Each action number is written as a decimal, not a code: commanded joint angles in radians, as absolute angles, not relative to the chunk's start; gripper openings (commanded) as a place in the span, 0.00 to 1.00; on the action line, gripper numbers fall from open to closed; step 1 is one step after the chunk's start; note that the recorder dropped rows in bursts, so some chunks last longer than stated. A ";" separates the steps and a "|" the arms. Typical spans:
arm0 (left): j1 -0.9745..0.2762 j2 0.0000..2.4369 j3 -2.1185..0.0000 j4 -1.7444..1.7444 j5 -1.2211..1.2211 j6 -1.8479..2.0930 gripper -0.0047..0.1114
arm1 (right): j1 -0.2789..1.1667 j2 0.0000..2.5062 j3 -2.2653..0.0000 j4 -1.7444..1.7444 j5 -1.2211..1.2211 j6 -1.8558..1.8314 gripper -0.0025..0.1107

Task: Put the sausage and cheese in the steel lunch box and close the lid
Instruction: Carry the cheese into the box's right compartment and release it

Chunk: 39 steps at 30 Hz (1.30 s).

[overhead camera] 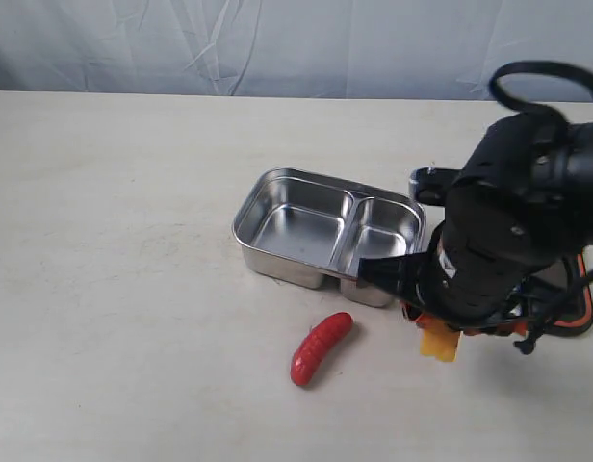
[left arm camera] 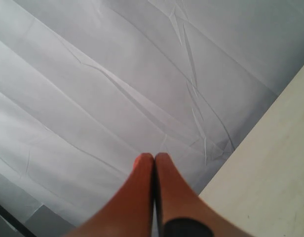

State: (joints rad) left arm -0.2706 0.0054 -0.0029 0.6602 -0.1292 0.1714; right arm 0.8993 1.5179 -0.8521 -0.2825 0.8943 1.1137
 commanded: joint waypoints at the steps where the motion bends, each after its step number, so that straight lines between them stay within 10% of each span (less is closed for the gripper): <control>1: -0.271 0.000 0.000 0.659 -0.134 0.169 0.04 | 0.898 1.385 -0.856 -0.394 0.900 1.107 0.01; 39: -0.271 0.000 0.000 0.659 -0.134 0.169 0.04 | 0.769 1.799 -1.123 -0.468 0.650 0.907 0.01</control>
